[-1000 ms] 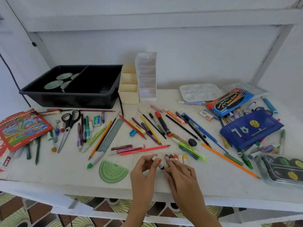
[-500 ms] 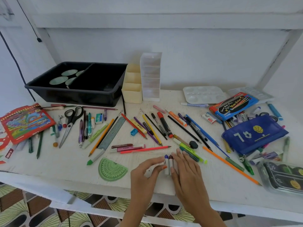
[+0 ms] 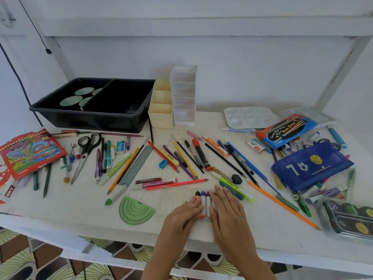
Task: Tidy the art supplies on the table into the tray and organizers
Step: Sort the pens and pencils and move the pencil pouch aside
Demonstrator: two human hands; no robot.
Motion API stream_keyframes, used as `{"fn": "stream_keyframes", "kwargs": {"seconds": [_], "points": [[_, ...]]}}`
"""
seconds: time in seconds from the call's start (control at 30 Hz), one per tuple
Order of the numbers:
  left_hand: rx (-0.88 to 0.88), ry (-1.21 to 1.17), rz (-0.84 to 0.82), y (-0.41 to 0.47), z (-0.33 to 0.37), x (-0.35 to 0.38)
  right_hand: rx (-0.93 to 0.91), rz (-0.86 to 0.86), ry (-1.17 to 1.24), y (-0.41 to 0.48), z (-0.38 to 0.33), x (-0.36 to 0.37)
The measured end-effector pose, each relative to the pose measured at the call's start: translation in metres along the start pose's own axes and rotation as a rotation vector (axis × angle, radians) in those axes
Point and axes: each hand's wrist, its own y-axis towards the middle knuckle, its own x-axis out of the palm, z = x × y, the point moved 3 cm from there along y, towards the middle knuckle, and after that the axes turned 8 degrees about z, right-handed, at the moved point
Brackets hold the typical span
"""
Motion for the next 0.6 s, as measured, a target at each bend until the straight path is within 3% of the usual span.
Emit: {"fn": "stream_keyframes", "kwargs": {"seconds": [0.23,0.43,0.6], "points": [[-0.016,0.018,0.017,0.001,0.009,-0.001,0.007,-0.012,-0.012,0.001,-0.003,-0.002],[-0.111,0.149,0.274,0.004,0.017,-0.037,-0.06,0.081,0.117,0.026,-0.042,-0.008],[-0.136,0.286,0.446,0.012,0.0,-0.086,-0.188,0.047,0.251,0.052,-0.089,0.01]]}}
